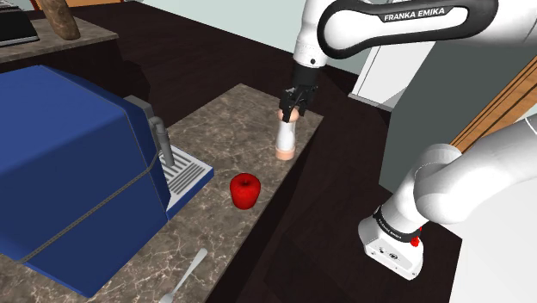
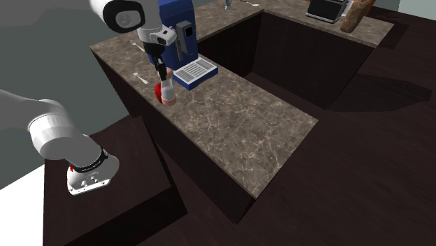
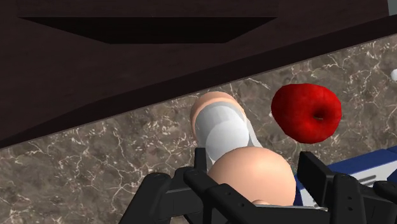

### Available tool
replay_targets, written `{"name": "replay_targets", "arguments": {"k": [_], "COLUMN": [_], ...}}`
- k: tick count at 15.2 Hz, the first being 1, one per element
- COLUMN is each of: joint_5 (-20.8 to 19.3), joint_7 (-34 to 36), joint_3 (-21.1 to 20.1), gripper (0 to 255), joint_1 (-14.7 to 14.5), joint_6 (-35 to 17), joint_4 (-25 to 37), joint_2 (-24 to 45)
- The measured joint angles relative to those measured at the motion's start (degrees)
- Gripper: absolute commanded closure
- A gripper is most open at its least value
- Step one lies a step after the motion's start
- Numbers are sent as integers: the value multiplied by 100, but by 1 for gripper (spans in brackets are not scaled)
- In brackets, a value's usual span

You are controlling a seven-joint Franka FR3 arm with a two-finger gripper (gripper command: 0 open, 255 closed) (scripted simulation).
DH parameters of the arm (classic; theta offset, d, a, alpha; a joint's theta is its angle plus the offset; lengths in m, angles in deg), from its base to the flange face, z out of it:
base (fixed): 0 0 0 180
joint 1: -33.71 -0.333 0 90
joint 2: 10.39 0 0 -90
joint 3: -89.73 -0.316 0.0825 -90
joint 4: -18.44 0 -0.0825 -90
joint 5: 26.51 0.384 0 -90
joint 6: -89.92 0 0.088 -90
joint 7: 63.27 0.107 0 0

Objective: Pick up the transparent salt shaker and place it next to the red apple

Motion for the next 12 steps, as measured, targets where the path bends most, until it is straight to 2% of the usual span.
{"name": "replay_targets", "arguments": {"k": [12], "joint_5": [47], "joint_7": [-79], "joint_3": [-13], "gripper": [255], "joint_1": [-15], "joint_6": [-955], "joint_4": [-693], "joint_2": [265]}}
